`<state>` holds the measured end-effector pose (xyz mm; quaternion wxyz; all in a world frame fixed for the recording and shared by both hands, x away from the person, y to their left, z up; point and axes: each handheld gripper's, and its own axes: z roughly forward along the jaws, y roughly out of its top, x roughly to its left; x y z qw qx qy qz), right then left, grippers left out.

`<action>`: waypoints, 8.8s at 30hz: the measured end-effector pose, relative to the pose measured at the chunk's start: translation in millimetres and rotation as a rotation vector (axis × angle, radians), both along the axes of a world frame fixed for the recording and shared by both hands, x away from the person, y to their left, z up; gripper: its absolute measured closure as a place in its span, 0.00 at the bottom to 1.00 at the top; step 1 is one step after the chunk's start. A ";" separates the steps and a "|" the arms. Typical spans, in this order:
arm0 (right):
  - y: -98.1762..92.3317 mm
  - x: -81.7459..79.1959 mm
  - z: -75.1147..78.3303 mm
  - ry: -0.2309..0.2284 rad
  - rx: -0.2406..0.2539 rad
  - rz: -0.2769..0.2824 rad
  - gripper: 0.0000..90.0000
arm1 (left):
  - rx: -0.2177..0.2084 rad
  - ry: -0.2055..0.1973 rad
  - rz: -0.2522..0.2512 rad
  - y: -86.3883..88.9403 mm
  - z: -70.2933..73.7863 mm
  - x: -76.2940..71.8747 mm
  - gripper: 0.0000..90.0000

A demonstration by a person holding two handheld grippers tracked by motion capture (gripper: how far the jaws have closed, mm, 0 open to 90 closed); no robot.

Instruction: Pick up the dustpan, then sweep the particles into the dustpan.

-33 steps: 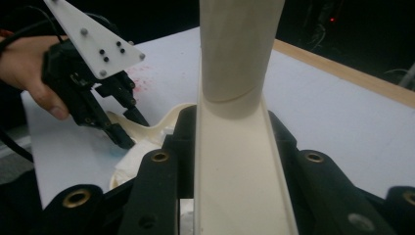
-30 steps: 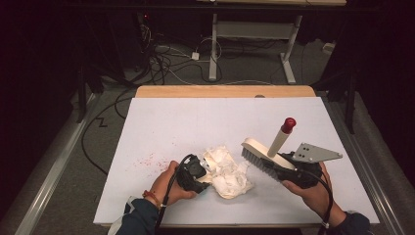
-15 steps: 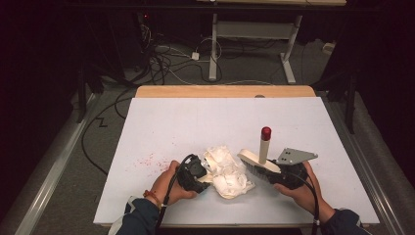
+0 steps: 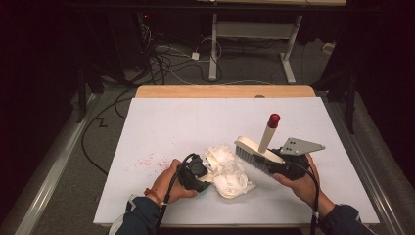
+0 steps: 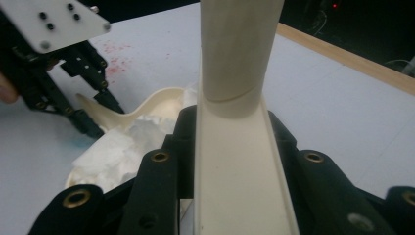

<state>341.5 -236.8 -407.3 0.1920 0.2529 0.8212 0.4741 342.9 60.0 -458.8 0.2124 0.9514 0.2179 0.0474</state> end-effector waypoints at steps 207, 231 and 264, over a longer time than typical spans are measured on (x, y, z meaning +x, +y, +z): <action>-53.0 -17.7 6.5 0.053 -0.020 -0.042 0.76 | -0.079 -0.041 0.201 40.3 -5.3 -6.2 0.70; -47.9 -22.4 4.2 0.188 -0.061 0.086 0.76 | -0.164 -0.084 0.426 94.4 -5.2 -13.4 0.70; -58.6 28.2 -9.8 0.370 -0.067 0.011 0.75 | -0.194 -0.128 0.663 139.9 -12.6 -11.4 0.70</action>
